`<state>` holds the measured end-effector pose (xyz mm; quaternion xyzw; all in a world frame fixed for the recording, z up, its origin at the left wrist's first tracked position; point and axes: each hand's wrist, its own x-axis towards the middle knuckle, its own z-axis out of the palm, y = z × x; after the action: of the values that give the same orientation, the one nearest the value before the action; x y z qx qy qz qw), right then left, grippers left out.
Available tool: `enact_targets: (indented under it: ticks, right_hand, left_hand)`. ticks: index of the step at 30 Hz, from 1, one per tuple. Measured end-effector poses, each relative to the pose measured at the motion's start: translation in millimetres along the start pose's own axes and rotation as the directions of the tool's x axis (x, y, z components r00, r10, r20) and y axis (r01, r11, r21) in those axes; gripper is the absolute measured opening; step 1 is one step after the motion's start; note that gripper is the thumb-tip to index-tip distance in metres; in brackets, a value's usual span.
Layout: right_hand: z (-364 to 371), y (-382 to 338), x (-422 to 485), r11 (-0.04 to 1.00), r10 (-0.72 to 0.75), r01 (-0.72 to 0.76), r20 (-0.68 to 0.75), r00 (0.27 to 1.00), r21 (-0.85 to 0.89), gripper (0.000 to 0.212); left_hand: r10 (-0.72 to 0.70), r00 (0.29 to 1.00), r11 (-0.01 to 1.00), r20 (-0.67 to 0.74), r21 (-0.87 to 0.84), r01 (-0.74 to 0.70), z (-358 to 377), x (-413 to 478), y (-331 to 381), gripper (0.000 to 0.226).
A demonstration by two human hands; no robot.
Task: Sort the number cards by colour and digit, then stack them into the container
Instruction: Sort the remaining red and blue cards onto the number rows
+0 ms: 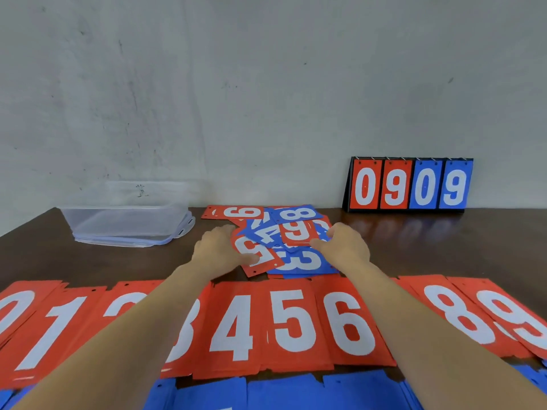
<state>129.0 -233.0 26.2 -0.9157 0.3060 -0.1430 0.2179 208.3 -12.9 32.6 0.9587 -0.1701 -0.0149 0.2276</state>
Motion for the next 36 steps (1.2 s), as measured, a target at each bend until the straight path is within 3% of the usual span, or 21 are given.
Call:
enact_targets:
  ticks: [5,9,13,23,26,30,33,36]
  right_hand:
    - [25.5,-13.0,34.6,1.0,-0.031,0.031,0.046,0.998,0.003,0.086]
    - [43.9,-22.7,51.0,0.998,-0.003,0.009,0.103,0.995,-0.06,0.108]
    - [55.6,-19.2,57.7,0.989,0.005,0.009,0.091,0.996,-0.149,0.103]
    - [42.1,1.3,61.4,0.998,-0.026,0.032,0.103,0.994,-0.057,0.089]
    - [34.8,5.4,61.0,0.999,-0.012,0.019,0.147,0.989,-0.049,0.087]
    - [23.3,18.5,59.7,1.0,0.015,-0.015,0.201,0.98,0.002,0.076]
    - [18.6,27.7,57.9,0.995,0.089,-0.093,0.133,0.987,0.026,0.072]
    - [19.4,33.6,53.7,0.991,0.128,-0.126,0.06,0.99,-0.034,0.082]
  left_hand:
    - [-0.089,0.992,0.994,0.091,0.078,0.082,15.8,26.6,-6.0,0.121]
    - [-0.101,0.984,0.991,0.15,0.103,0.086,23.3,37.9,-13.1,0.129]
    - [-0.083,0.985,0.988,0.153,0.141,0.061,23.6,44.3,-16.9,0.125]
    - [-0.074,0.997,0.945,-0.025,0.319,0.078,19.4,47.1,-20.7,0.128]
    - [-0.087,0.99,0.957,-0.113,0.267,0.115,13.0,47.7,-29.2,0.109]
    - [-0.133,0.98,0.989,-0.145,0.04,0.14,3.3,42.4,-42.1,0.062]
    - [-0.16,0.97,0.985,-0.183,-0.091,0.145,-1.4,37.3,-41.3,0.037]
    - [-0.207,0.95,0.953,-0.236,-0.268,0.141,-2.4,35.5,-37.4,0.028]
